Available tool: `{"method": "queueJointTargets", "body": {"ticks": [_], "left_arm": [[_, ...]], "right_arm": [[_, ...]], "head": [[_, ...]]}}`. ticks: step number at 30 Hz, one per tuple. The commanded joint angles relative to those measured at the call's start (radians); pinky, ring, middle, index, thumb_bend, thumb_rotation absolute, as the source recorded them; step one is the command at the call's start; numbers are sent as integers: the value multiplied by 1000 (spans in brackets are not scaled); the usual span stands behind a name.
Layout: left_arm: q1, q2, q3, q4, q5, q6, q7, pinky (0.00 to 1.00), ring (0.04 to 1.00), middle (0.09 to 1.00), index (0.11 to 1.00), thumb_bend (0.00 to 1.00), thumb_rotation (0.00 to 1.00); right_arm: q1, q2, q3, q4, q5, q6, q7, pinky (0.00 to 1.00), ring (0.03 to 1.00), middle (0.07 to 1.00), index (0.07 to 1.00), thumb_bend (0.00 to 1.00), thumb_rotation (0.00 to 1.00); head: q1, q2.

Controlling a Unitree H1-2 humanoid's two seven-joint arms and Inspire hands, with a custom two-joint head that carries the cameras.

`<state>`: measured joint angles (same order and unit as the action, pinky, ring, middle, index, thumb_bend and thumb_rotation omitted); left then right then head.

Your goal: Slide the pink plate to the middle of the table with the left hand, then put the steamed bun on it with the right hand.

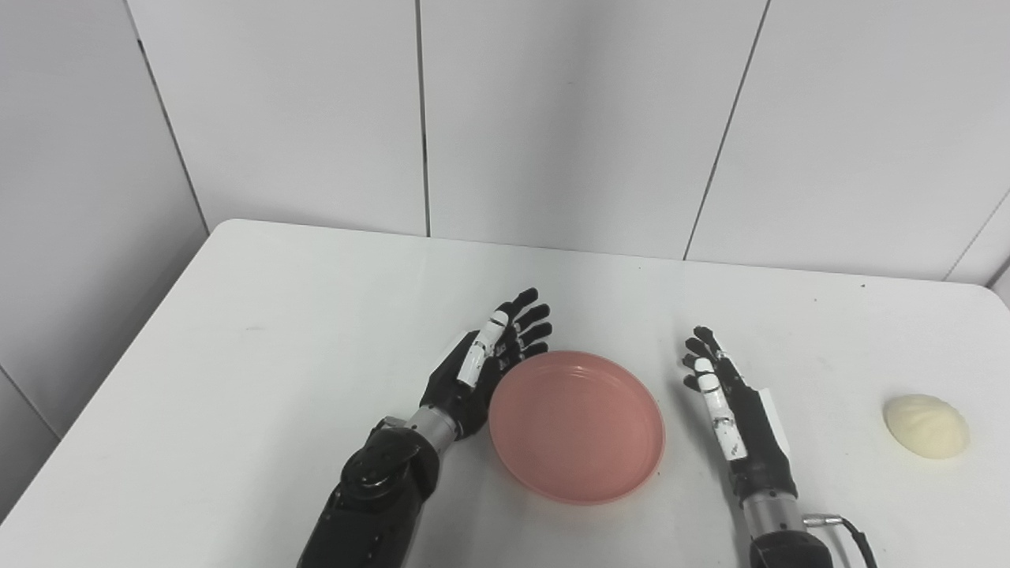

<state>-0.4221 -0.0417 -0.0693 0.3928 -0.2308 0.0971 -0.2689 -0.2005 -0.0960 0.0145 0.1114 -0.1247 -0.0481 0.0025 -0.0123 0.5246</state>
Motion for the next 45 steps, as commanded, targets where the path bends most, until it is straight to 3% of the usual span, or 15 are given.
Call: {"method": "queueJointTargets", "body": {"ticks": [1, 4, 10, 17, 24, 28, 33, 40, 45], "left_arm": [[41, 21, 2, 62, 25, 37, 11, 931, 934, 948, 941, 420, 1000], [39, 31, 5, 80, 22, 26, 3, 937, 937, 950, 947, 419, 1000], [39, 45, 16, 102, 19, 16, 2, 930, 929, 944, 944, 419, 1000], [45, 66, 26, 106, 14, 16, -11, 919, 915, 927, 928, 422, 1000], [52, 86, 39, 107, 8, 15, -39, 909, 910, 922, 922, 426, 1000], [51, 98, 49, 124, 1, 8, -55, 902, 906, 916, 916, 430, 1000], [47, 114, 60, 160, -11, -16, -81, 896, 898, 910, 907, 435, 1000], [37, 139, 64, 208, -25, -52, -116, 891, 894, 909, 906, 447, 1000], [28, 152, 70, 252, -32, -81, -137, 888, 889, 905, 903, 460, 994]], "right_arm": [[22, 23, 17, 31, 3, 2, 0, 840, 877, 899, 923, 252, 1000], [15, 19, 20, 38, -2, 13, 3, 845, 882, 905, 941, 277, 1000], [-1, 17, 11, 46, -11, -5, -18, 839, 871, 918, 952, 419, 1000], [-24, -22, 33, -41, -149, -39, -74, 761, 829, 896, 938, 516, 1000], [-60, -94, 25, -263, -349, 93, -65, 773, 853, 909, 929, 613, 914], [-75, -138, 7, -376, -439, 153, -50, 683, 785, 854, 914, 686, 778], [-89, -181, -19, -502, -534, 245, -7, 653, 807, 874, 905, 798, 590], [-94, -249, -49, -608, -730, 315, 55, 615, 760, 855, 886, 826, 560], [-99, -267, -86, -658, -809, 391, 135, 652, 805, 869, 871, 819, 521]], "head": [[-11, -1], [-27, -4], [-67, -13], [-109, -21], [-168, -34], [-206, -43], [-247, -53], [-301, -63], [-330, -68]]}}
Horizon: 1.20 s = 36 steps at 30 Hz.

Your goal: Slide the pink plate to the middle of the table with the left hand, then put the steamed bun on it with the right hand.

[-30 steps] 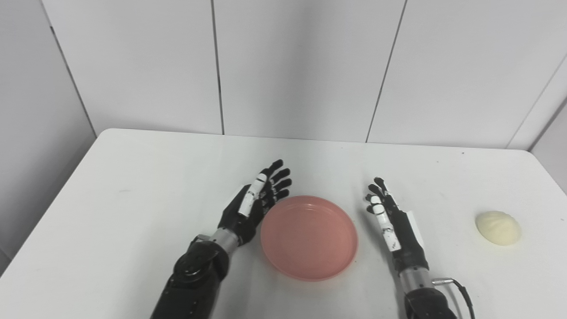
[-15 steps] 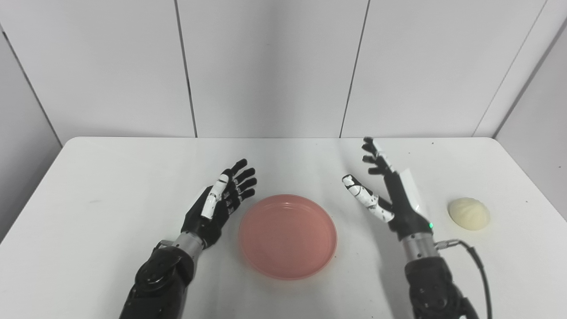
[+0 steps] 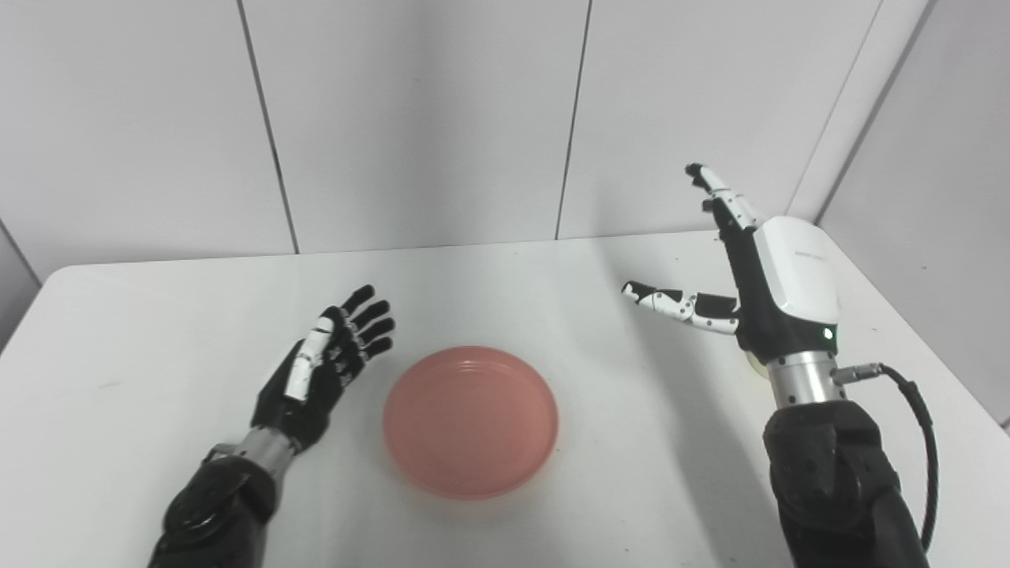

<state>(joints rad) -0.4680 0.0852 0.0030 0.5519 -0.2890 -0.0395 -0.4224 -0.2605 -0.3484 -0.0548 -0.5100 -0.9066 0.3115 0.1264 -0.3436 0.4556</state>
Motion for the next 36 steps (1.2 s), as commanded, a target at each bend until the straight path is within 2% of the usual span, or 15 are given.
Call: {"method": "queueJointTargets", "body": {"ticks": [1, 4, 10, 14, 16, 20, 24, 28, 32, 36], "left_arm": [[72, 27, 0, 101, 25, 51, 13, 886, 886, 903, 902, 464, 988], [64, 37, 3, 131, 24, 31, 0, 882, 882, 900, 901, 470, 981], [47, 50, 15, 186, 15, 4, -29, 871, 878, 896, 897, 481, 962], [43, 57, 19, 207, 14, -7, -43, 871, 876, 894, 893, 486, 950], [41, 61, 18, 213, 15, -11, -45, 865, 872, 892, 889, 496, 936], [31, 67, 22, 244, 12, -25, -57, 854, 864, 885, 883, 497, 931], [31, 72, 27, 248, 7, -23, -66, 850, 862, 881, 880, 501, 914], [31, 78, 30, 249, 7, -23, -72, 849, 861, 879, 875, 502, 916], [30, 82, 37, 252, 0, -16, -78, 837, 851, 872, 870, 503, 904], [30, 90, 40, 252, -3, -19, -93, 838, 852, 873, 872, 505, 906]], "right_arm": [[-39, -18, -28, -39, -39, 42, 22, 660, 813, 873, 866, 824, 514], [-37, -38, -64, -30, -67, 72, 49, 671, 821, 872, 860, 826, 506], [-33, -68, -135, 21, -23, 112, 71, 672, 813, 833, 836, 852, 355], [-31, -76, -157, 57, -39, 154, 123, 649, 788, 823, 831, 852, 366], [-34, -77, -162, 84, -46, 158, 134, 635, 772, 812, 825, 851, 369], [-32, -87, -167, 149, -26, 155, 107, 619, 751, 797, 818, 854, 356], [-33, -97, -178, 211, -8, 157, 106, 649, 770, 811, 812, 849, 357], [-34, -111, -180, 251, 6, 157, 109, 633, 758, 811, 800, 847, 348], [-38, -132, -169, 301, 49, 147, 84, 626, 751, 807, 796, 852, 314], [-54, -136, -164, 333, 55, 157, 97, 623, 746, 815, 801, 846, 308]], "head": [[-6, 0], [-20, 0], [-44, 4], [-68, 8], [-76, 9], [-85, 13], [-96, 19], [-104, 25], [-115, 33], [-124, 43]]}}
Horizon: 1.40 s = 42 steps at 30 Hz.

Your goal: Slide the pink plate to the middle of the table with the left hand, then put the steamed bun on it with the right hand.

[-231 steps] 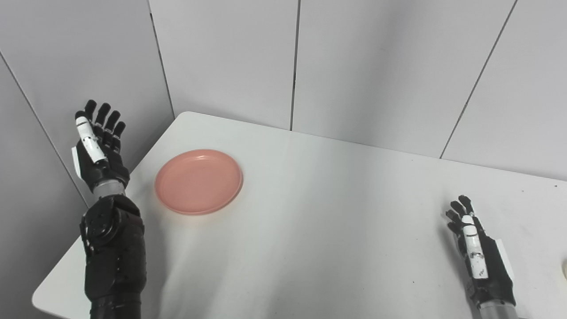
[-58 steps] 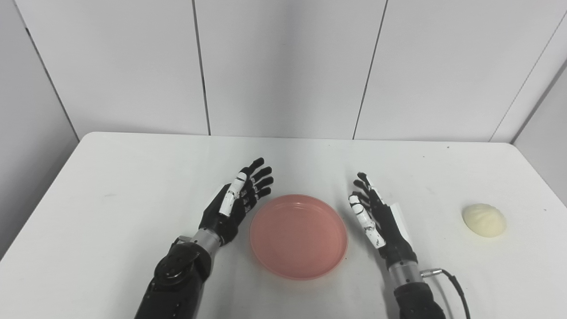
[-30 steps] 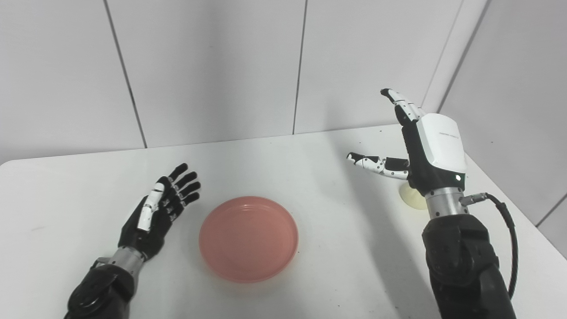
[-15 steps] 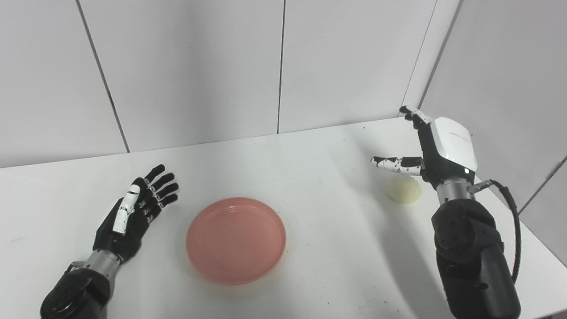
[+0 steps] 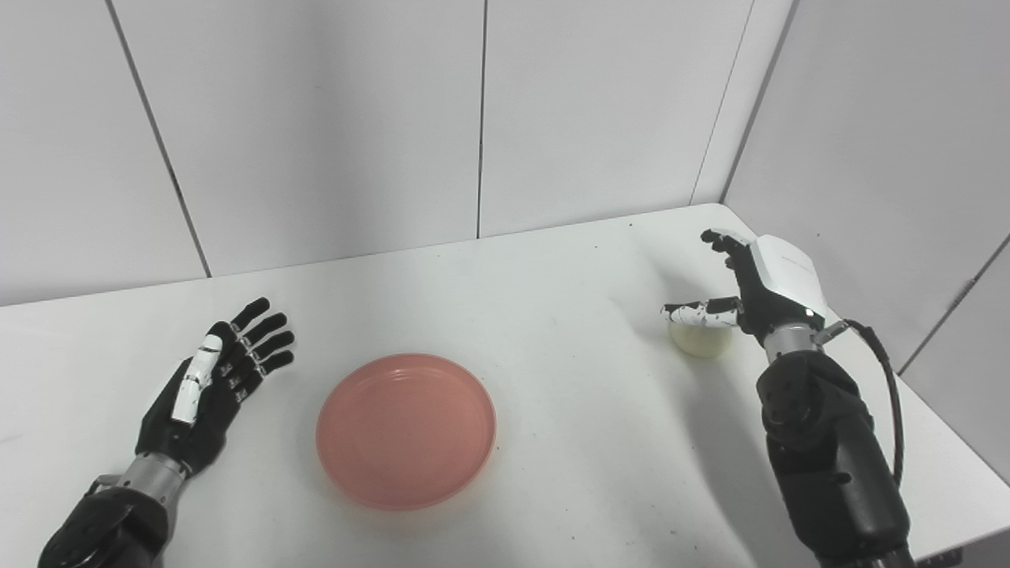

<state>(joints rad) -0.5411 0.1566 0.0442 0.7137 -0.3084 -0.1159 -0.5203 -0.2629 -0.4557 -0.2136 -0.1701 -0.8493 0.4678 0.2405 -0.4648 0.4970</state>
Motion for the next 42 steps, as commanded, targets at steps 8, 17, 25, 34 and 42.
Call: {"method": "queueJointTargets", "body": {"ticks": [8, 17, 25, 34, 42], "left_arm": [[107, 30, -3, 82, 18, 58, 1, 826, 847, 869, 867, 505, 906], [113, 37, 8, 69, 11, 71, -10, 808, 834, 861, 859, 509, 878], [130, 41, 8, 39, 12, 71, -14, 811, 833, 857, 849, 520, 877], [134, 50, 10, 27, 7, 86, -17, 807, 827, 854, 851, 514, 880], [140, 51, 11, 7, -2, 106, -13, 810, 828, 855, 847, 505, 880]], "right_arm": [[-67, -33, -9, 36, -2, 2, 5, 623, 751, 820, 800, 837, 300], [-75, -37, 3, 69, 0, 2, 14, 658, 769, 818, 796, 829, 288], [-96, -16, -6, 104, -36, 2, 63, 674, 794, 839, 793, 831, 282], [-92, -45, 16, 143, -48, 2, 82, 673, 778, 824, 785, 835, 320], [-86, -83, 46, 196, -7, 1, 67, 667, 763, 815, 771, 874, 368]], "head": [[-15, 11], [-18, 20], [-27, 27], [-34, 37], [-38, 46]]}}
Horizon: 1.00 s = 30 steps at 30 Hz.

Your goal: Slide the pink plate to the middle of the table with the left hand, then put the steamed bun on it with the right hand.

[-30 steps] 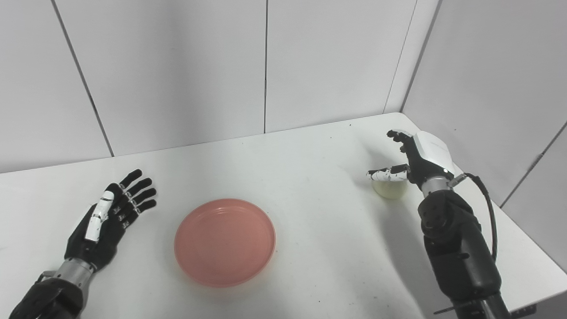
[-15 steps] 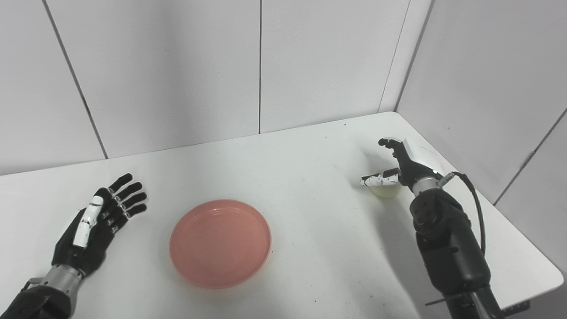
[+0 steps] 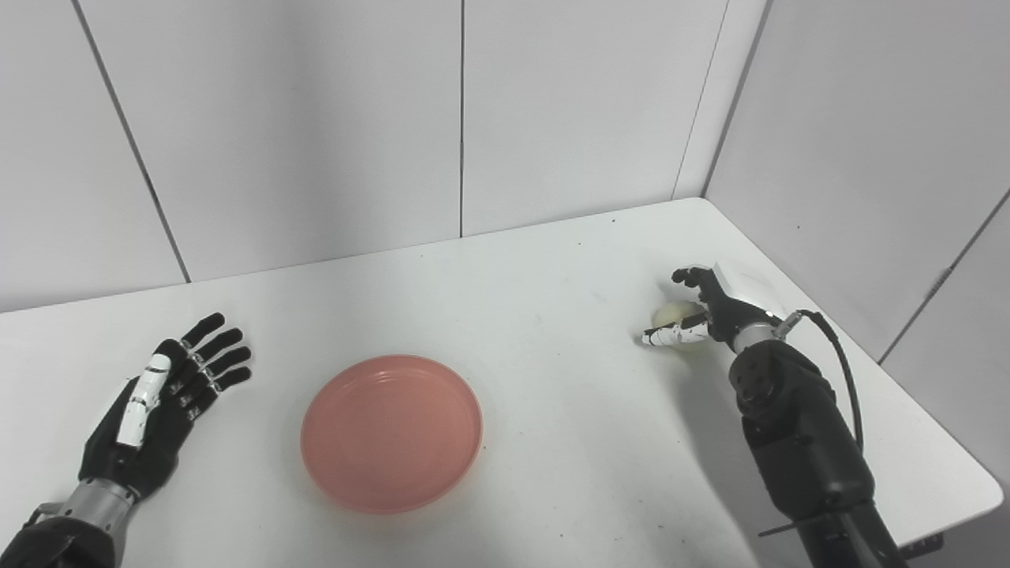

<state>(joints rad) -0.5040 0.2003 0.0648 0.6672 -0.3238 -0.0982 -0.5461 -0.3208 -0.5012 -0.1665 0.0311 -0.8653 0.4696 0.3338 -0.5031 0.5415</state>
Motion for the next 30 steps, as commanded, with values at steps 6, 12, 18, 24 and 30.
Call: {"method": "queueJointTargets", "body": {"ticks": [6, 12, 18, 24, 30], "left_arm": [[111, 8, -6, 25, 8, 115, 17, 817, 831, 858, 853, 492, 884], [109, 13, -8, 28, 10, 112, 16, 814, 830, 856, 851, 493, 891], [106, 17, -10, 42, 6, 101, 10, 803, 825, 852, 847, 502, 875], [114, 16, -9, 12, 2, 123, 19, 817, 831, 858, 853, 499, 876], [120, 15, -7, -8, -2, 140, 25, 821, 832, 857, 850, 490, 873]], "right_arm": [[-27, -60, 2, 26, 35, 0, -19, 675, 754, 803, 770, 895, 399], [-18, -79, -2, 28, 57, 0, -8, 665, 741, 791, 761, 883, 376], [-11, -82, -16, 28, 48, 0, 12, 654, 733, 784, 760, 880, 382], [-11, -84, -16, 25, 42, 0, 25, 648, 714, 759, 756, 857, 345], [-11, -88, 3, 35, 48, -2, -30, 488, 543, 562, 618, 650, 81]], "head": [[-4, 7], [-7, 13], [-10, 17], [-11, 21], [-12, 27]]}}
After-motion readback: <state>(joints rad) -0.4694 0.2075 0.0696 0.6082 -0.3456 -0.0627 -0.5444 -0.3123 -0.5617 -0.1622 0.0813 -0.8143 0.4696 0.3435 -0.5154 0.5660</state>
